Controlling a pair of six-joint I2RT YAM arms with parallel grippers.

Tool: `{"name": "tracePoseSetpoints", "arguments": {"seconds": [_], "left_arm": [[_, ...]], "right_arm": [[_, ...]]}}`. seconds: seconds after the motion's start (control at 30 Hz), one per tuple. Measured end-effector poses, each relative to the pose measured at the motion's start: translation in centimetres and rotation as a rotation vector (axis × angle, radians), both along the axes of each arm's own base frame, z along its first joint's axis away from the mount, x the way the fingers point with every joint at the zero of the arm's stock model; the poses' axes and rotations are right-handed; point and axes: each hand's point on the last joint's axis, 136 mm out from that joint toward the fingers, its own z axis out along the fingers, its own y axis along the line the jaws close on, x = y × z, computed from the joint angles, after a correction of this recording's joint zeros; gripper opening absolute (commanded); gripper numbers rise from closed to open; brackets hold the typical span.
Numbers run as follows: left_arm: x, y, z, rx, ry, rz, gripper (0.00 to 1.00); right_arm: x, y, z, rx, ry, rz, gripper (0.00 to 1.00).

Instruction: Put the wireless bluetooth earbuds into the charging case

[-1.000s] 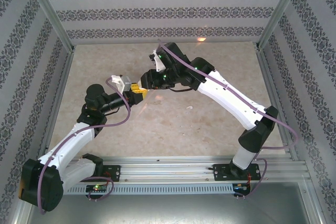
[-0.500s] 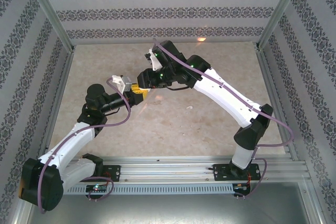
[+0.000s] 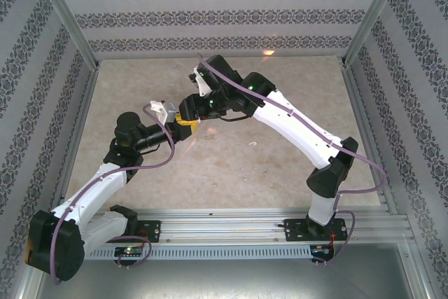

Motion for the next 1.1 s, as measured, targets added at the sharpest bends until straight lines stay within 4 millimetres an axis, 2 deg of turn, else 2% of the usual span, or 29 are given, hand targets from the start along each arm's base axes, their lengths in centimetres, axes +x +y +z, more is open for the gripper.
{"name": "tracePoseSetpoints", "arguments": {"seconds": [0.37, 0.6, 0.93, 1.0, 1.1], "left_arm": [[-0.1, 0.0, 0.1, 0.0, -0.002, -0.002, 0.0], [-0.3, -0.1, 0.2, 0.0, -0.008, -0.006, 0.0], [-0.2, 0.3, -0.1, 0.02, 0.0, 0.03, 0.0], [-0.1, 0.6, -0.1, 0.028, -0.001, 0.048, 0.0], [-0.1, 0.7, -0.2, 0.033, -0.003, 0.06, 0.0]], "right_arm": [[0.0, -0.4, -0.2, -0.131, -0.079, -0.036, 0.55], [0.0, -0.9, -0.1, -0.159, -0.095, -0.052, 0.59], [-0.5, -1.3, 0.7, -0.181, -0.121, -0.069, 0.58], [-0.9, -1.3, 0.9, -0.189, -0.13, -0.07, 0.56], [-1.4, -1.2, 0.9, -0.195, -0.127, -0.069, 0.46]]}}
